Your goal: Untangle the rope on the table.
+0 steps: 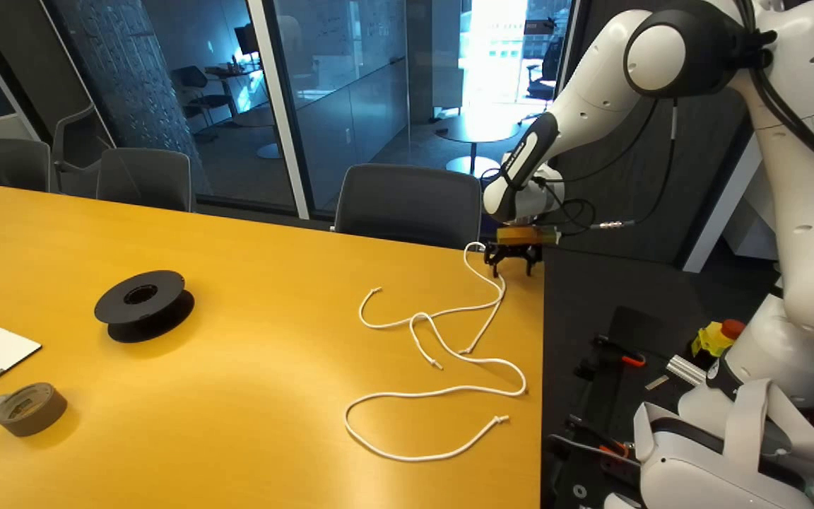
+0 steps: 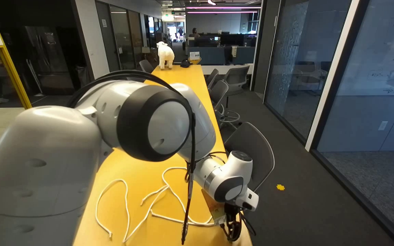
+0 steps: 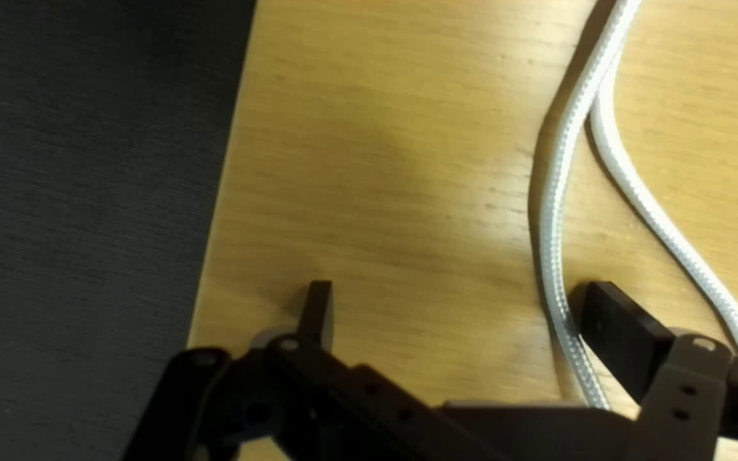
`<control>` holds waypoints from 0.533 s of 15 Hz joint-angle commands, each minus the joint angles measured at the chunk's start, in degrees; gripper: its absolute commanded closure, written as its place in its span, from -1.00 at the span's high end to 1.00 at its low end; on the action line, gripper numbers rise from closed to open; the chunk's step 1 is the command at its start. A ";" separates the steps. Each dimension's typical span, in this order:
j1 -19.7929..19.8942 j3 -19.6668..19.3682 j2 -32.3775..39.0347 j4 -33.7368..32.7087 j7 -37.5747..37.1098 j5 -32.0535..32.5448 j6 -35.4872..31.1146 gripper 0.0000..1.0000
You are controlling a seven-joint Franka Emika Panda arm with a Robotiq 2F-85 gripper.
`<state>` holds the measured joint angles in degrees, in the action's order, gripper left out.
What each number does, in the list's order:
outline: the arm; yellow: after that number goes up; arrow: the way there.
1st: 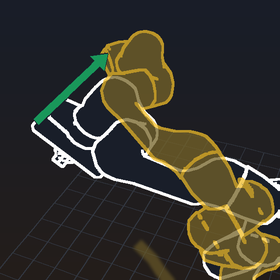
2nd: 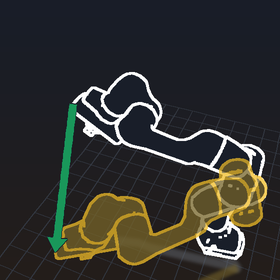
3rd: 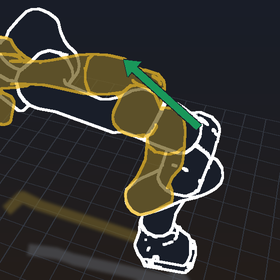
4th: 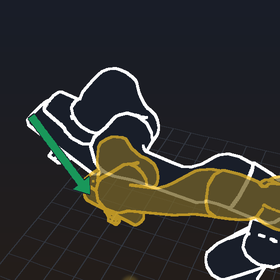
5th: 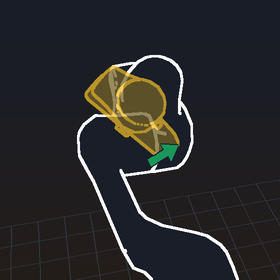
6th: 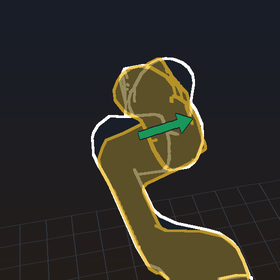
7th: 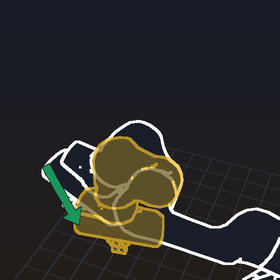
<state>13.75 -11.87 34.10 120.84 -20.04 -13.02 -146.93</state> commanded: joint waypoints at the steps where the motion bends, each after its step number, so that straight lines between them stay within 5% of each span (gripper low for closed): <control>1: 0.25 -0.41 1.20 -2.36 1.54 -0.09 1.32 1.00; 6: 0.29 -0.45 1.28 -2.55 2.13 -0.01 1.22 1.00; 7: 0.29 -0.42 1.22 -2.39 2.26 -0.07 0.82 0.50; 8: 0.24 -0.43 1.06 -2.25 2.57 0.09 0.73 0.46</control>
<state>13.78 -12.03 34.53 120.01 -19.04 -13.02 -146.64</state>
